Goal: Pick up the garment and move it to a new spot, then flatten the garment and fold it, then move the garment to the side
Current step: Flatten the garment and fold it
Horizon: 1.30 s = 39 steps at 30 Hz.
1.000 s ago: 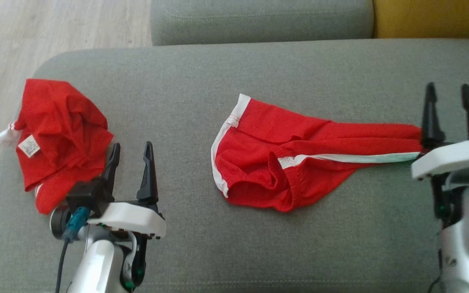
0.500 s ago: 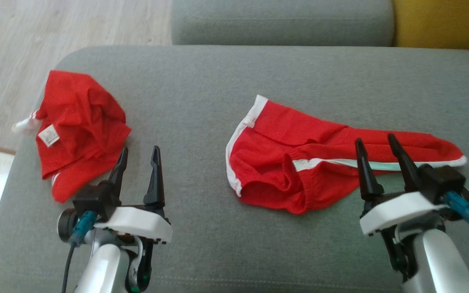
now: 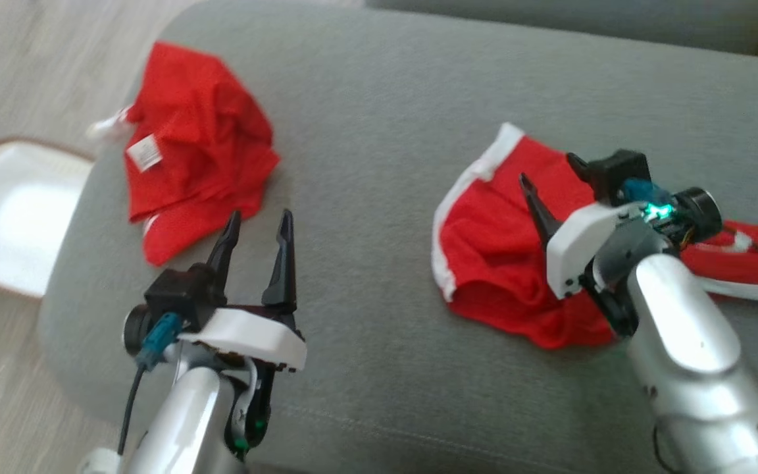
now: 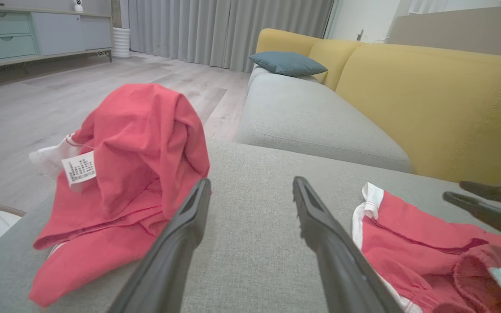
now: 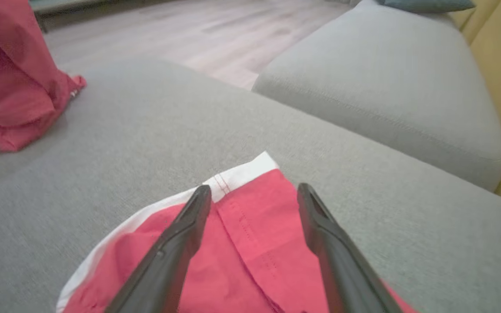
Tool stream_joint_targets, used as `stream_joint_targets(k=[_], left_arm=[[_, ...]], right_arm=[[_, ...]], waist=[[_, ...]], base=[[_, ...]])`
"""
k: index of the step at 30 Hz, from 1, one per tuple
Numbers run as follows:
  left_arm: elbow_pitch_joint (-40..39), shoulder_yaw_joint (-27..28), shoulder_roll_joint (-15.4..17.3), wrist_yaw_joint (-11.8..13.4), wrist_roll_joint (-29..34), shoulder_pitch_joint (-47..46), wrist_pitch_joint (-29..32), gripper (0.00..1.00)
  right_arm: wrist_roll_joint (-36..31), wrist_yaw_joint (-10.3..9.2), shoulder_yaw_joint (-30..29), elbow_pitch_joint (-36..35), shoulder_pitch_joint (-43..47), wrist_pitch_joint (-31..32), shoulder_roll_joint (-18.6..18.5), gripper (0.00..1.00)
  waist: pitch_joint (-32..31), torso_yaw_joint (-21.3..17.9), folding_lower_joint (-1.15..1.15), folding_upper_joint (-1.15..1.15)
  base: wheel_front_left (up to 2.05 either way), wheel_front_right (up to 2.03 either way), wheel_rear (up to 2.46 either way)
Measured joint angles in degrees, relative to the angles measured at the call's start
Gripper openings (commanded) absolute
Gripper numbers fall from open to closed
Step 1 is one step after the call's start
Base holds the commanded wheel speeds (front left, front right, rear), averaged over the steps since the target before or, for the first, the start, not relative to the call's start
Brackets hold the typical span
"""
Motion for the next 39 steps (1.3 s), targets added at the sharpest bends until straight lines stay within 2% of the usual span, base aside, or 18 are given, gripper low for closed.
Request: stream_joint_targets(k=[10,19,20,21,27,33,39], left_arm=[[0.1,-2.45,-0.08,1.47,-2.15,-1.57,0.0,1.0],[-0.38,-3.81,-0.14,1.97,-3.07,-2.8,0.0,1.0],[-0.43,-3.82,-0.14,2.01,-3.07,-3.0,0.0,1.0],[-0.47,-3.86,-0.16,2.04,-3.09,-3.16,0.0,1.0],[-0.27,-3.88,-0.18,2.52,-3.41,-3.24,0.0,1.0],[0.15,-3.58,-0.18,2.53,-3.39,-3.16,0.0,1.0],[0.19,-3.49,-0.18,2.47,-3.32,-3.15,0.0,1.0]], right_arm=[[4.01,0.0,8.02,15.22,-10.79,1.96,-4.49,1.0],[3.6,0.0,8.99,23.85,-15.57,1.36,-5.64,1.0],[3.6,0.0,9.0,24.59,-16.29,1.24,-5.65,0.47],[3.6,0.0,9.01,25.28,-16.96,0.93,-5.66,0.0],[5.12,0.0,9.33,27.16,-18.74,-3.64,-5.22,0.0],[12.79,0.0,10.32,24.65,-22.39,-5.12,-0.9,0.0],[15.13,0.0,4.82,25.77,-28.0,-4.31,-2.14,0.0]], waist=[[4.91,7.62,0.0,0.0],[7.35,10.09,0.0,0.0],[7.56,10.24,0.0,0.0],[7.74,10.35,0.0,0.0],[7.36,10.06,0.0,0.0],[5.39,8.46,0.0,0.0],[4.15,7.04,0.0,0.0]], base=[[0.0,0.0,0.0],[0.0,0.0,0.0],[0.0,0.0,0.0],[0.0,0.0,0.0],[0.0,0.0,0.0],[0.0,0.0,0.0],[0.0,0.0,0.0]])
